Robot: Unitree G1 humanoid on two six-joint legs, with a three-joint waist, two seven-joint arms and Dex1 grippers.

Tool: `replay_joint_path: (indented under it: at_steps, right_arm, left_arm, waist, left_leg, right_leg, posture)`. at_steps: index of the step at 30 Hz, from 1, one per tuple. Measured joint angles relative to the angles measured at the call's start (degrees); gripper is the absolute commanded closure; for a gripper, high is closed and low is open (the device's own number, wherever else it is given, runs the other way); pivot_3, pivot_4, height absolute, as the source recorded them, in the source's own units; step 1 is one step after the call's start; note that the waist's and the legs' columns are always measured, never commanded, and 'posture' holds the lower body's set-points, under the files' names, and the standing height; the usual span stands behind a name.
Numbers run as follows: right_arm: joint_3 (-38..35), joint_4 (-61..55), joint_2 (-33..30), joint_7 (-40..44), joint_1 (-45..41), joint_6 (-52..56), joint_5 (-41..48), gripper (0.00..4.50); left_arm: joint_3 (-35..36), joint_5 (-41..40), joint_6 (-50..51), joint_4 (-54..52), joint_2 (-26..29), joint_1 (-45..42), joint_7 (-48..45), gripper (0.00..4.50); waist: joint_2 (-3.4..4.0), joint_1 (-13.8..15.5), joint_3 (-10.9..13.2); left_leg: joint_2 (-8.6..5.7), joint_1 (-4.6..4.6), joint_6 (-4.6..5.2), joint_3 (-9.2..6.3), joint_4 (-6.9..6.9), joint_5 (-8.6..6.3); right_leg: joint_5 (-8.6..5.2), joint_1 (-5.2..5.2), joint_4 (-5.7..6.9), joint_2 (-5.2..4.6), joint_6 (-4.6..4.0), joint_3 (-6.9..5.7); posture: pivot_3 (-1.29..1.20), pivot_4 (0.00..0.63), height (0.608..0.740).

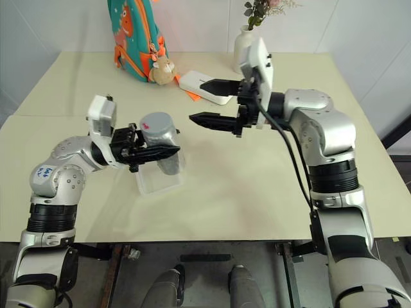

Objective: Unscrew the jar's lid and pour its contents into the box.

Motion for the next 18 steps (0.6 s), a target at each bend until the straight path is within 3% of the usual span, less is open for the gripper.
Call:
replay_joint_path:
  at_steps: [5, 9, 18]
  right_arm:
    - [-0.3, -3.5, 0.8, 0.6, 1.1, 4.4, 3.9, 0.01]
    - [0.0, -8.0, 6.0, -2.9, 1.1, 6.5, 6.5, 0.01]
    - [6.9, -9.6, 13.7, -9.4, 1.1, 4.2, 1.3, 0.01]
  left_arm:
    - [-0.2, 1.6, -3.6, 0.4, 0.0, 0.0, -0.4, 2.49]
    - [-1.2, 3.5, -5.9, 1.9, 0.0, 0.0, -0.9, 2.49]
    - [-2.8, 4.4, -6.2, 2.0, -0.4, 0.0, -1.3, 2.49]
  waist:
    - [0.02, -0.1, 0.0]
    - [0.02, -0.1, 0.0]
    - [0.02, 0.1, 0.0]
  left_leg:
    - [0.02, 0.00, 0.00, 0.00, 0.00, 0.00]
    - [0.02, 0.00, 0.00, 0.00, 0.03, 0.00]
    - [0.00, -0.03, 0.00, 0.00, 0.09, 0.00]
  right_leg:
    - [0.00, -0.02, 0.03, 0.02, 0.00, 0.01]
    - [0.00, -0.03, 0.08, 0.02, 0.00, 0.01]
    - [0.00, -0.03, 0.08, 0.01, 0.00, 0.00]
  posture:
    - [0.00, 0.150, 0.740]
    - [0.00, 0.150, 0.740]
    - [0.00, 0.150, 0.740]
